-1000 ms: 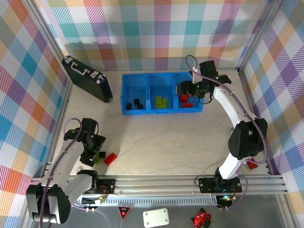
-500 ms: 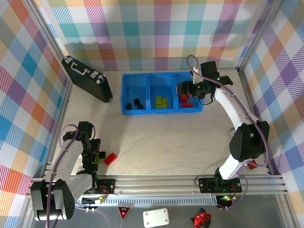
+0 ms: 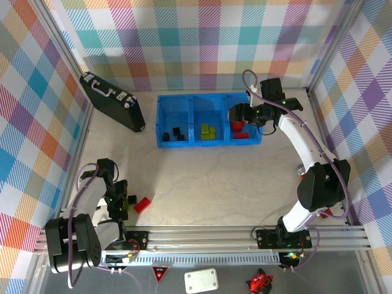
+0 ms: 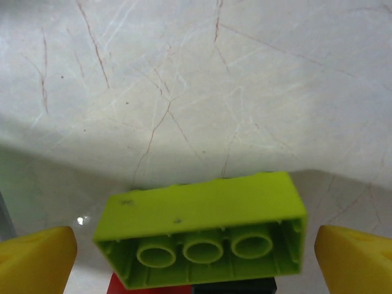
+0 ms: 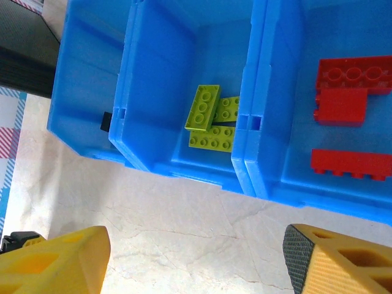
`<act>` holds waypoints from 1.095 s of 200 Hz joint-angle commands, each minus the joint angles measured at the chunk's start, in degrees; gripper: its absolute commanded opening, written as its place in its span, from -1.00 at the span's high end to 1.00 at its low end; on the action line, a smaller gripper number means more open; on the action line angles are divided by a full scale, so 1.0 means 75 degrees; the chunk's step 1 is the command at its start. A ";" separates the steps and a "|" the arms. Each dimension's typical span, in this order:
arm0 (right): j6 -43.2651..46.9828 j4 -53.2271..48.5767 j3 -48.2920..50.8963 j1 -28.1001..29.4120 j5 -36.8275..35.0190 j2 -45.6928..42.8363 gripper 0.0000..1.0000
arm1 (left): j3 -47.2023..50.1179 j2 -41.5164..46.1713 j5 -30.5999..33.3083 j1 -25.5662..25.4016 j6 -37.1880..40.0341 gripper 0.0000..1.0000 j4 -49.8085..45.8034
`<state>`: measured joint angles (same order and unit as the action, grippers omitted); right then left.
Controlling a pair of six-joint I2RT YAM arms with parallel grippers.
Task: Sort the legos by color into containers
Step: Pick up the lego from the bottom-left of the table.
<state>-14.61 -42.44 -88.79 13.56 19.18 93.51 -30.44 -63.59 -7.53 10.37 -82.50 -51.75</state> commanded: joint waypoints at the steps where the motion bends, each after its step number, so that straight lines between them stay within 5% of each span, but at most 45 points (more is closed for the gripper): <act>1: -0.0018 0.0021 0.0000 0.0020 0.0119 -0.0223 -0.51 | -0.0100 -0.0244 -0.0098 0.0281 0.0374 -0.92 0.0021; 127: 0.0049 -0.0043 -0.0020 0.0020 0.0009 -0.0242 -0.51 | -0.0102 -0.0142 0.0078 0.0434 0.0520 -0.41 0.0067; 219: 0.0094 -0.0066 -0.0019 0.0020 -0.0125 -0.0273 -0.51 | -0.1102 0.0093 -0.0377 0.0434 0.1304 -0.32 0.0091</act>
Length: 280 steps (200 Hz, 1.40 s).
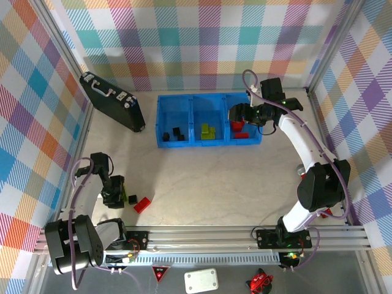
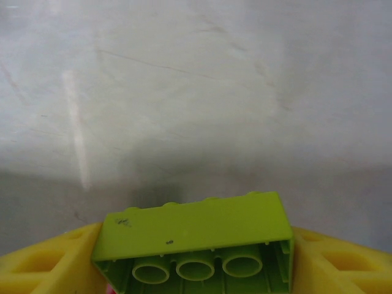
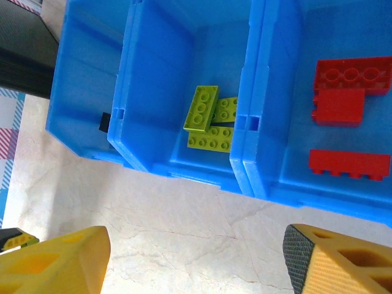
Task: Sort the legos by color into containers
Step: Pick up the lego from the bottom-left of the table, then place the lego in the container.
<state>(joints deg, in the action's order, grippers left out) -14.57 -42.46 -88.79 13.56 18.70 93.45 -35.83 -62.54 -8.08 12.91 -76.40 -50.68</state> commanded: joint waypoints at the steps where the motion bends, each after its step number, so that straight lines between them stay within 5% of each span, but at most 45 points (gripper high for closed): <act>1: 0.0089 -0.0072 -0.0020 0.0026 -0.0064 -0.0263 -0.51 | -0.0404 -0.0055 -0.0311 0.0096 0.0522 -0.32 -0.0058; 57: 0.0073 -0.0184 -0.0007 0.0037 -0.0257 -0.0337 -0.51 | -0.1935 -0.1053 -0.0745 -0.0385 0.2979 -0.12 -0.0132; 141: 0.0123 -0.0761 0.0515 0.0210 -0.1028 -0.1183 -0.51 | -0.4093 -0.2382 0.0610 -0.2351 0.5593 -0.02 -0.0911; 280: 0.0081 -0.1455 0.1987 0.0219 -0.2550 -0.2595 -0.51 | -0.8494 -0.5413 0.1939 -0.5531 0.6298 0.01 -0.0774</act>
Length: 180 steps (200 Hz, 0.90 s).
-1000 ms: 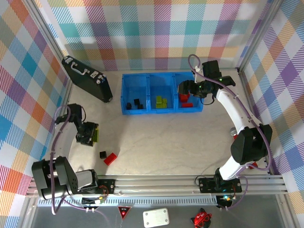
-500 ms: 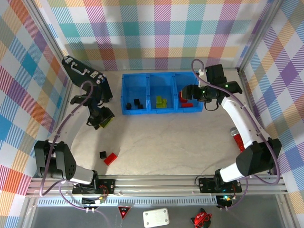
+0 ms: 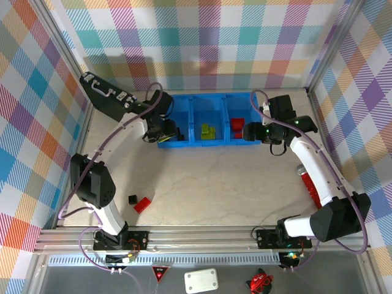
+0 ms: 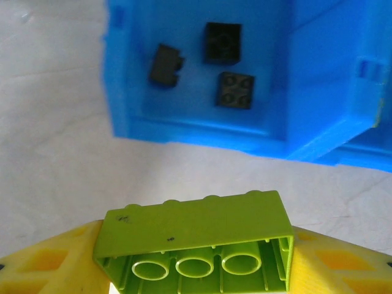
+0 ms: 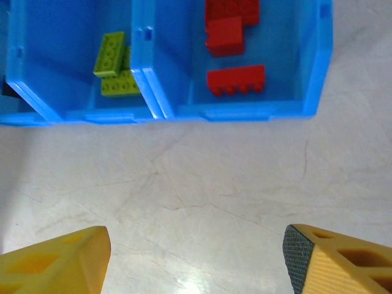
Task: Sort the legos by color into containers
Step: Place the lego in the container.
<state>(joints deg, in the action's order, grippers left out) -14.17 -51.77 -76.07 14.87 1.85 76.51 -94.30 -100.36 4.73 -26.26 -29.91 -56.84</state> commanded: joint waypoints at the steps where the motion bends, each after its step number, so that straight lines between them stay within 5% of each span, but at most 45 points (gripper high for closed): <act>1: 0.0022 -0.0212 0.0307 0.0044 -0.0310 -0.0347 -0.51 | -0.0731 -0.0392 0.0228 -0.0320 0.0092 0.01 0.0051; 97: -0.0335 -0.0783 0.1033 0.0045 -0.0680 -0.1350 -0.51 | -0.3627 -0.2679 0.0585 -0.1258 0.0286 0.10 0.0657; 180: -0.0297 -0.1177 0.1002 0.0043 -0.0817 -0.1593 -0.51 | -0.4905 -0.4423 0.1279 -0.1362 0.0753 0.11 0.2141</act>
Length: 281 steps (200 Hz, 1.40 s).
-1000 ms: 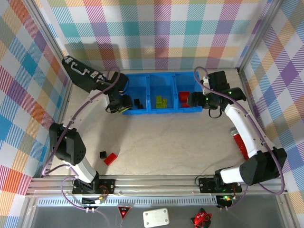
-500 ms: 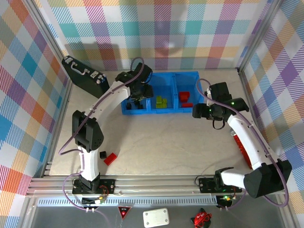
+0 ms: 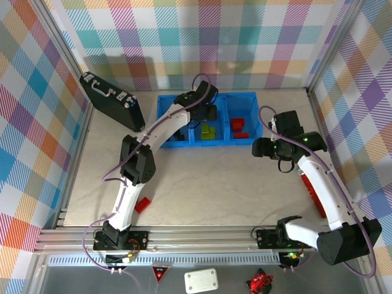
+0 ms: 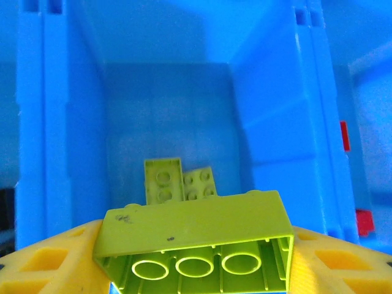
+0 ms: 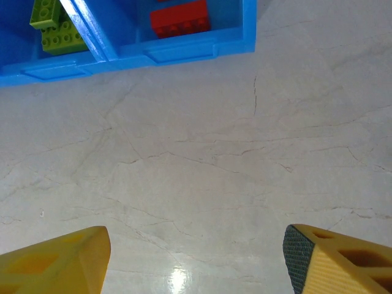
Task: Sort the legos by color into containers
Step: Place the lego in the container.
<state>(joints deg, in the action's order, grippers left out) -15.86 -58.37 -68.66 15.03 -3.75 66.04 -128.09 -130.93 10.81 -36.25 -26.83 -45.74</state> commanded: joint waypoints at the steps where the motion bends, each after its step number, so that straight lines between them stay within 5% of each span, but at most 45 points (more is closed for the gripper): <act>1: -0.0075 -0.0300 0.0014 0.0023 -0.0067 -0.0201 -0.51 | -0.0408 -0.0362 0.0475 -0.0030 0.0342 0.11 0.0684; 81: -0.0152 -0.0584 0.0233 0.0022 -0.0173 -0.0423 -0.51 | -0.0839 -0.1416 0.1412 -0.0042 0.0174 0.09 0.1786; 281: -0.0251 -0.0390 0.0471 0.0024 -0.0095 -0.0450 -0.51 | -0.0262 -0.1155 0.1070 -0.0065 -0.0038 -0.36 0.1834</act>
<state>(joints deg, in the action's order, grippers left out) -17.17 -61.36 -65.32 15.03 -4.34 63.24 -131.37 -143.11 18.63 -36.36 -27.14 -31.16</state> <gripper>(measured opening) 0.757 0.679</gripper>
